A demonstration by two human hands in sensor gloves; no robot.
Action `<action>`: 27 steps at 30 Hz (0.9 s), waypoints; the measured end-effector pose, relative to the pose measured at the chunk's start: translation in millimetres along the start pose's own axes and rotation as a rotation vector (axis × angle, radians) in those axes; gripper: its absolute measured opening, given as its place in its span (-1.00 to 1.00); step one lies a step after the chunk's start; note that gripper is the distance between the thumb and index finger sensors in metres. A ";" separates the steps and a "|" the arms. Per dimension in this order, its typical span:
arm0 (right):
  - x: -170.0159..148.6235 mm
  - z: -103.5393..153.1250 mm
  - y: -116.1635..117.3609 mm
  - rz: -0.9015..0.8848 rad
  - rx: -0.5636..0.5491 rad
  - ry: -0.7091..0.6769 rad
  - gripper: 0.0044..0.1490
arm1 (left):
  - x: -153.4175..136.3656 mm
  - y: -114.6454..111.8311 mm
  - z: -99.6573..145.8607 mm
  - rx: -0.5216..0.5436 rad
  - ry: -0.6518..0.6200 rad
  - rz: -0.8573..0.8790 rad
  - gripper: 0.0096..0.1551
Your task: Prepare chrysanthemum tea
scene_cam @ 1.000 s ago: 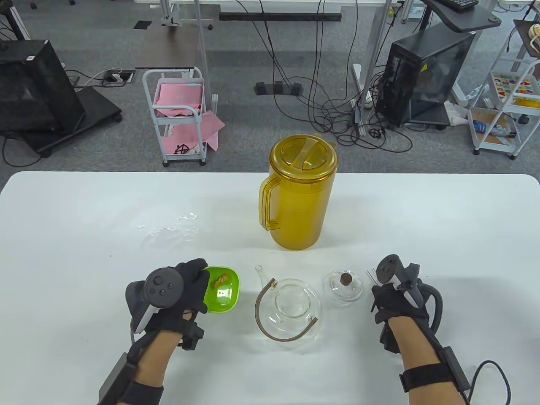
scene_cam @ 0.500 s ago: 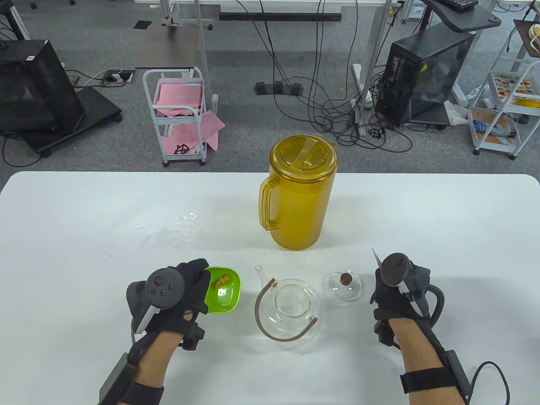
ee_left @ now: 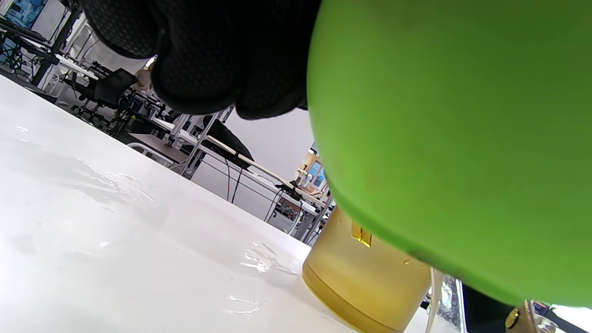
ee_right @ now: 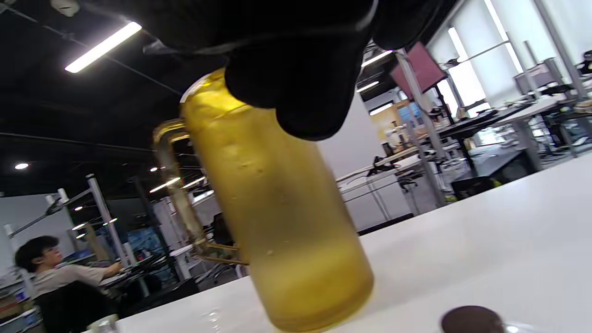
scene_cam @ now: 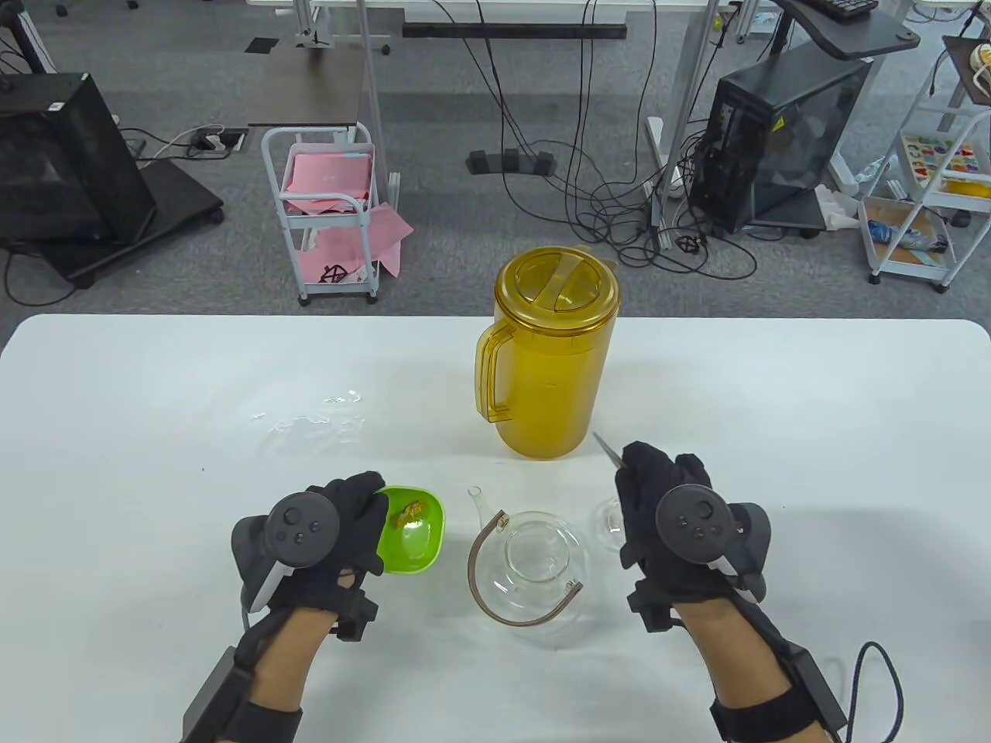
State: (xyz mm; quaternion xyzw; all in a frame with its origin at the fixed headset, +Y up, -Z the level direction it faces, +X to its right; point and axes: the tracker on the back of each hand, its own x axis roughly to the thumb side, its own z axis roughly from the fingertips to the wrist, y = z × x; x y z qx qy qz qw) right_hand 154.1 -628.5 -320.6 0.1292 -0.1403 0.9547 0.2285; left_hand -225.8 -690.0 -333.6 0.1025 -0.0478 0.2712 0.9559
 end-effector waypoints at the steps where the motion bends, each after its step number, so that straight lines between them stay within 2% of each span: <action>1: 5.4 -0.3 -0.6 -0.002 0.009 -0.019 -0.37 | -0.1 -0.4 -0.1 -0.001 0.000 0.000 -0.54; 4: 48.0 -4.2 -3.4 -0.004 0.115 -0.145 -0.33 | 0.3 -2.1 0.2 -0.009 -0.005 -0.002 -0.54; 7: 89.5 -6.9 -1.0 0.100 0.189 -0.262 -0.29 | 0.5 -2.4 0.6 -0.010 -0.010 -0.003 -0.54; 12: 136.1 -13.0 23.4 0.330 0.285 -0.352 -0.32 | -1.3 1.1 1.0 -0.004 -0.008 0.010 -0.54; 16: 156.2 -15.0 49.0 0.456 0.327 -0.397 -0.35 | -1.6 6.2 1.6 0.011 -0.011 0.021 -0.54; 19: 167.1 -18.3 64.2 0.577 0.283 -0.406 -0.36 | -0.6 4.8 1.8 0.003 -0.019 0.010 -0.54; 23: 173.2 -19.1 75.3 0.676 0.291 -0.419 -0.35 | 2.2 3.4 2.3 -0.001 -0.029 -0.001 -0.54; 27: 172.4 -17.3 79.1 0.700 0.262 -0.430 -0.34 | 3.2 3.1 2.3 -0.008 -0.033 -0.007 -0.54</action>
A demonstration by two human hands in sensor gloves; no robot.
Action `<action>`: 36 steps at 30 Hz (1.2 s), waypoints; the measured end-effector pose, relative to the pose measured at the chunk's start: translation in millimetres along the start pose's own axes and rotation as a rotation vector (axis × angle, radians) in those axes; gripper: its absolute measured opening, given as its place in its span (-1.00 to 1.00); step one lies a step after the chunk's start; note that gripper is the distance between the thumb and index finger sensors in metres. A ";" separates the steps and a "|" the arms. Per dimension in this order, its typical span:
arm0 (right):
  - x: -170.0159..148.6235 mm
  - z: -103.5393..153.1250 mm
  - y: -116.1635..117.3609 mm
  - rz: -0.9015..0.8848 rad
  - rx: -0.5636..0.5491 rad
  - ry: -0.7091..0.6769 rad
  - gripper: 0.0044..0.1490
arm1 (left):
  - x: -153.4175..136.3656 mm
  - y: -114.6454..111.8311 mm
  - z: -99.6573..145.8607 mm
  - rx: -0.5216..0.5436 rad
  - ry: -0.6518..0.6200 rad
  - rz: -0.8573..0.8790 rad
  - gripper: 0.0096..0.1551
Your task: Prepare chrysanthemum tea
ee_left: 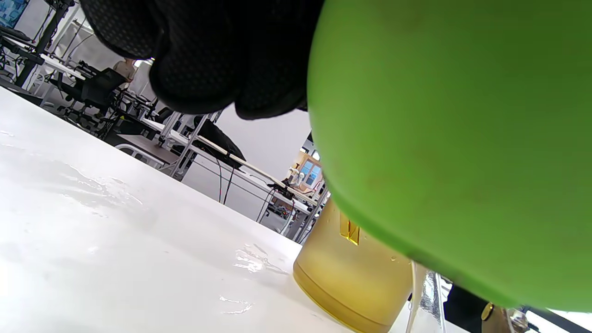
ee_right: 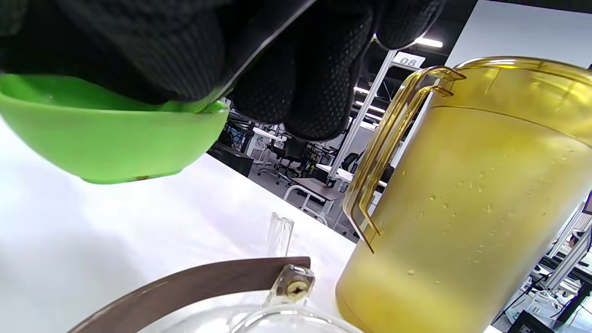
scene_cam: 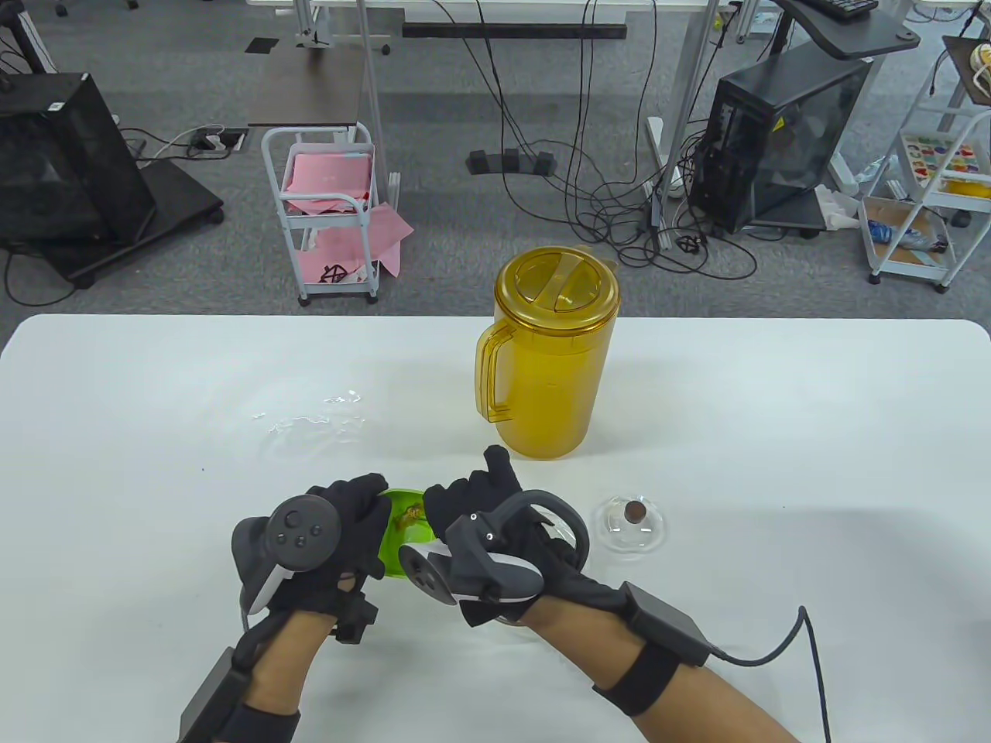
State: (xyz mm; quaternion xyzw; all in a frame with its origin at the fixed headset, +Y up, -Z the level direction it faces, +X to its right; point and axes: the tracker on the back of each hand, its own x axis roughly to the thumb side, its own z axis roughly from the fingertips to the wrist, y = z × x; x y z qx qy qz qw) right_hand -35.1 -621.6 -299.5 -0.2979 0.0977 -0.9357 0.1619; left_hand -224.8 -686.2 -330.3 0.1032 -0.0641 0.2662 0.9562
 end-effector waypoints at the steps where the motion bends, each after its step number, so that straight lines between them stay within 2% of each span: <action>1: 0.3 0.0 0.8 0.008 -0.001 0.000 -0.33 | 0.6 -0.1 0.1 -0.005 0.000 -0.001 -0.54; 6: 4.4 -0.1 8.2 0.060 -0.019 -0.022 -0.36 | 4.8 -3.5 0.5 -0.024 -0.011 -0.035 -0.54; 11: -6.6 6.0 5.3 0.000 -0.058 -0.019 -0.40 | 3.7 -4.6 0.0 -0.030 0.003 -0.026 -0.54; 15: -25.3 23.0 -2.4 -0.093 -0.119 0.015 -0.40 | -1.2 -5.0 -1.1 -0.038 0.024 -0.026 -0.54; 19: -55.9 49.6 -3.3 -0.168 -0.126 0.095 -0.40 | -3.9 -3.5 -1.8 -0.035 0.035 -0.023 -0.54; 22: -82.8 72.6 8.8 -0.217 -0.079 0.169 -0.40 | -7.0 -2.3 -2.6 -0.029 0.048 -0.017 -0.54; 26: -101.4 93.8 40.9 -0.222 0.051 0.214 -0.41 | -10.6 -1.9 -4.2 -0.026 0.064 -0.014 -0.54; 30: -104.7 95.6 66.7 -0.272 0.104 0.212 -0.41 | -12.5 -3.3 -5.0 -0.026 0.074 -0.015 -0.54; 36: -93.6 90.7 75.4 -0.255 0.125 0.187 -0.40 | -13.7 -4.1 -5.2 -0.035 0.082 -0.023 -0.54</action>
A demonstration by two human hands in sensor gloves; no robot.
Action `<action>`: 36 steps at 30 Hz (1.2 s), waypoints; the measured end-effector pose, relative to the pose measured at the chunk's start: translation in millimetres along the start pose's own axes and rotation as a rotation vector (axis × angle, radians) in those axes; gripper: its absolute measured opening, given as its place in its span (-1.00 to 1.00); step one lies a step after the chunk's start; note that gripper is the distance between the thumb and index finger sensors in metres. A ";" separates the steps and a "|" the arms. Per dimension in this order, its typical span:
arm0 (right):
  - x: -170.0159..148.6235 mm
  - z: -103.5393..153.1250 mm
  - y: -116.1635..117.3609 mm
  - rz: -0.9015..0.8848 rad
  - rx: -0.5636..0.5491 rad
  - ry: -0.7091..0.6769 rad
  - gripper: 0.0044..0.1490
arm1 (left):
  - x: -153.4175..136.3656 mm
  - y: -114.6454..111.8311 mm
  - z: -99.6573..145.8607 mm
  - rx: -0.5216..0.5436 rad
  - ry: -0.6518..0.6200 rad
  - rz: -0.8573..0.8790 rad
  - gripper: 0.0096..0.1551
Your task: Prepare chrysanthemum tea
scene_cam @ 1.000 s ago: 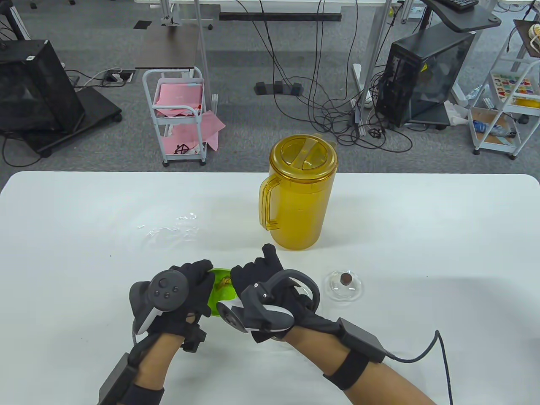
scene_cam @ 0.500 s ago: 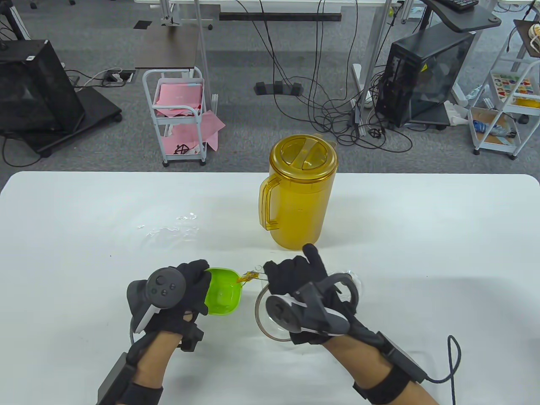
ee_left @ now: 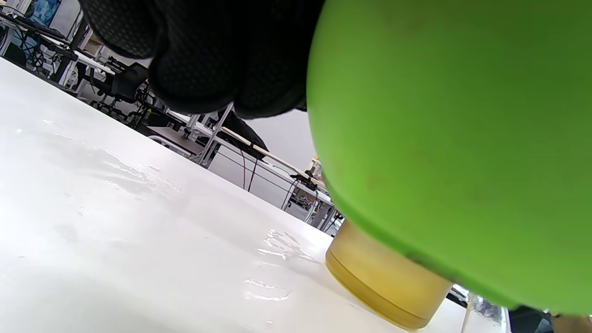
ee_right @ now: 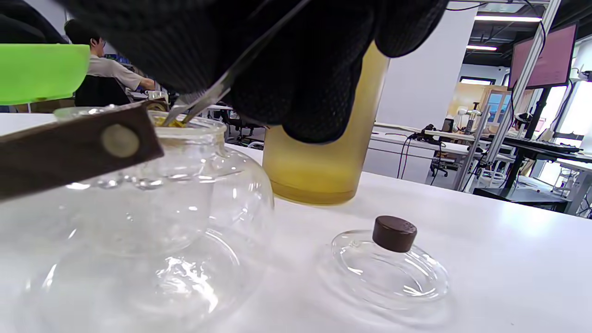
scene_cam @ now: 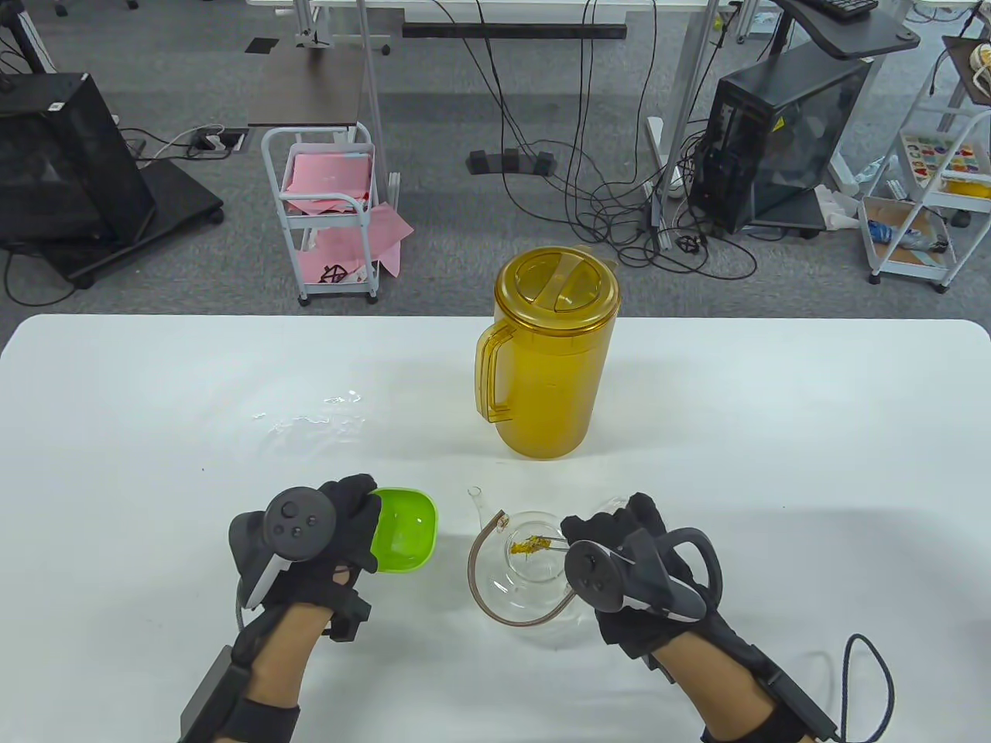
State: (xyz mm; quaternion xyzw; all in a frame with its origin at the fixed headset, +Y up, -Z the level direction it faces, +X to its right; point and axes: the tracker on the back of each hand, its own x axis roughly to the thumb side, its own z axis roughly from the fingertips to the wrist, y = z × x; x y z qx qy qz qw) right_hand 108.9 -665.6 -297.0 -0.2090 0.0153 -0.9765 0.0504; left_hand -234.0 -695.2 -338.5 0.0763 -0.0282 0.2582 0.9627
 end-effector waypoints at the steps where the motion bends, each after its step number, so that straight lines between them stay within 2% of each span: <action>1: 0.8 -0.3 0.9 0.015 0.005 0.003 -0.39 | -0.4 -0.5 -0.3 -0.003 0.000 -0.001 -0.54; 8: -3.0 1.7 -1.6 -0.008 -0.024 0.016 -0.37 | 0.1 -0.2 -0.1 -0.006 -0.005 -0.002 -0.54; 12: -19.3 3.7 -12.6 -0.072 -0.085 0.067 -0.37 | -0.2 -0.7 -0.2 -0.002 -0.010 -0.001 -0.54; 15: -51.2 -0.5 -22.0 -0.149 -0.123 0.192 -0.38 | 0.5 -0.7 -0.1 -0.002 -0.011 0.000 -0.54; 18: -98.5 -13.0 -22.6 -0.177 -0.159 0.379 -0.37 | 1.0 -1.3 0.2 -0.006 -0.012 -0.001 -0.54; 21: -150.1 -24.2 -4.0 -0.278 -0.128 0.592 -0.35 | 1.9 -1.1 0.8 -0.007 -0.012 0.000 -0.54; 23: -182.5 -24.7 24.1 -0.372 -0.085 0.729 -0.33 | 1.8 -0.9 0.8 -0.004 -0.012 0.002 -0.54; 25: -201.0 -22.0 54.8 -0.423 -0.037 0.820 -0.33 | 1.4 -1.3 0.7 -0.004 -0.011 0.003 -0.54; 26: -207.6 -20.2 71.9 -0.384 0.016 0.846 -0.33 | 0.7 -2.7 -0.1 -0.010 -0.010 -0.001 -0.54; 30: -217.2 -14.5 110.1 -0.298 0.132 0.902 -0.36 | 0.5 -7.7 -0.5 -0.025 -0.009 -0.009 -0.54; 36: -205.8 -20.0 117.7 -0.201 0.182 0.925 -0.36 | 0.6 -11.6 0.4 -0.037 -0.009 -0.014 -0.54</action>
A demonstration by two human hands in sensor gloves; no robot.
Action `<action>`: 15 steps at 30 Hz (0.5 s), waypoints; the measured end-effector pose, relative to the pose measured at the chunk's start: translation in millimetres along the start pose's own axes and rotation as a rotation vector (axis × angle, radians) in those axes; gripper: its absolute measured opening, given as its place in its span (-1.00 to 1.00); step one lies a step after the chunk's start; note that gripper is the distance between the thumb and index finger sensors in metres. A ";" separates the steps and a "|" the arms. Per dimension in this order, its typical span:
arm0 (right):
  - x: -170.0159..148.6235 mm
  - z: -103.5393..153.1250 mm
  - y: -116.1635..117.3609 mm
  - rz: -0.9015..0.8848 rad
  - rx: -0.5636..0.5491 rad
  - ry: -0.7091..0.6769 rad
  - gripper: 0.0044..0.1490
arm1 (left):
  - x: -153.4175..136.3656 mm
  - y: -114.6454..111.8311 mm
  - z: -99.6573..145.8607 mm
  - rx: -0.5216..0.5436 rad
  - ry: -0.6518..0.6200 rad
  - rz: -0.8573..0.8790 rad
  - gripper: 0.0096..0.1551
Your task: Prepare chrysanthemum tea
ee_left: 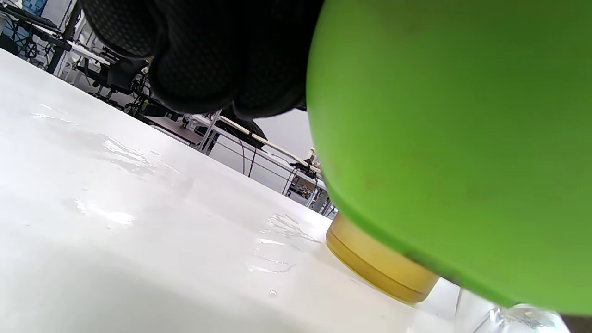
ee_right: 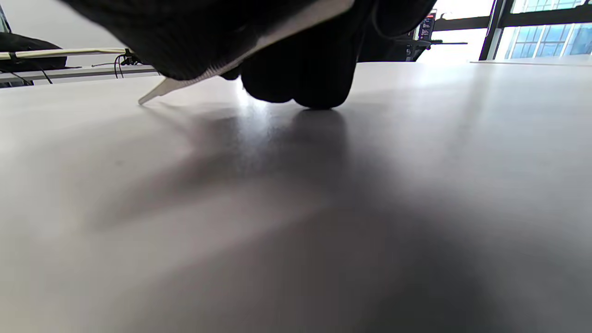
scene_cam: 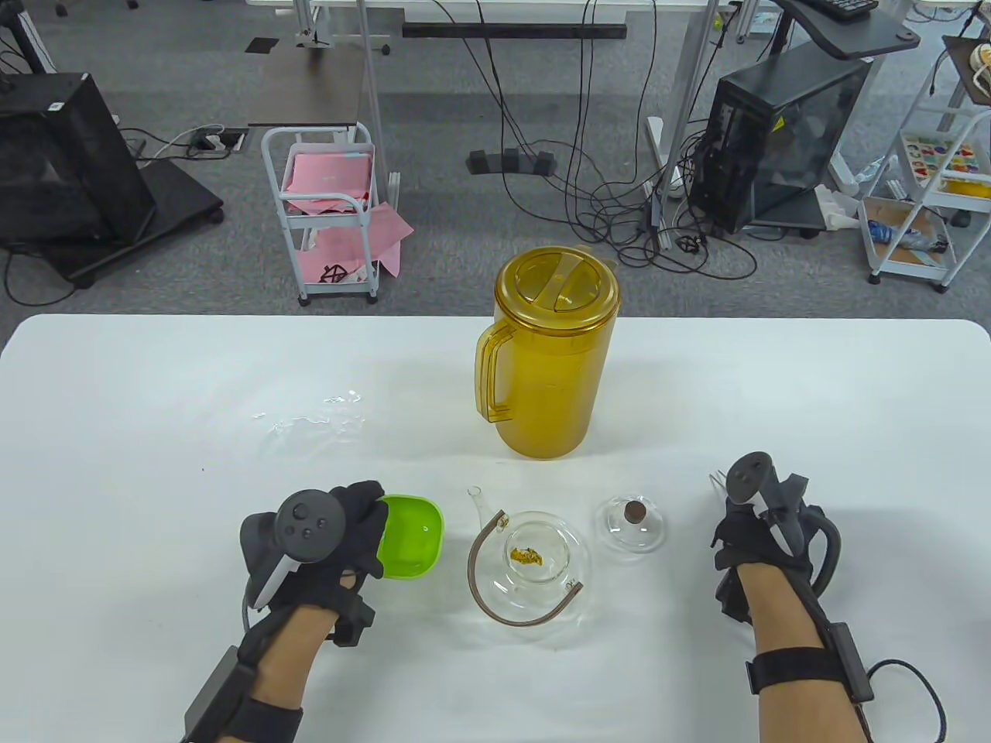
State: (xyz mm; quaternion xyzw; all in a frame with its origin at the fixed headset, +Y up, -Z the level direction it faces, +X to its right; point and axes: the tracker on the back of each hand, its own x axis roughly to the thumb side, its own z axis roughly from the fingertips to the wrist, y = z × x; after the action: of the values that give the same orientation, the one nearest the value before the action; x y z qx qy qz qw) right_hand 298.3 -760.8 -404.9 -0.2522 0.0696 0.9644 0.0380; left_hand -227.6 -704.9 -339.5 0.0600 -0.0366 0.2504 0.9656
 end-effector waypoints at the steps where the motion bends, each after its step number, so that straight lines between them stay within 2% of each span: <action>1: 2.8 1.5 1.4 0.032 -0.009 -0.001 -0.36 | 0.0 0.0 0.1 -0.001 0.000 0.000 -0.54; 7: 10.1 4.3 6.0 0.095 -0.013 -0.012 -0.36 | -1.1 -2.7 -1.1 -0.014 0.005 0.001 -0.54; 11: 8.9 7.3 0.8 0.031 -0.029 -0.034 -0.24 | -0.4 -2.9 -1.2 -0.017 0.006 0.001 -0.54; 15: 12.1 22.6 -16.8 -0.082 -0.119 -0.149 -0.12 | 0.1 -3.1 -1.3 -0.018 0.008 0.003 -0.54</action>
State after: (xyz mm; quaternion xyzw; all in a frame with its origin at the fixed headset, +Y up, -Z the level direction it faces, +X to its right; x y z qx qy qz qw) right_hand 278.7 -740.3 -393.3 -0.1841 -0.0011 0.9806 0.0676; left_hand -226.0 -707.4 -341.1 0.0504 -0.0351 0.2516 0.9659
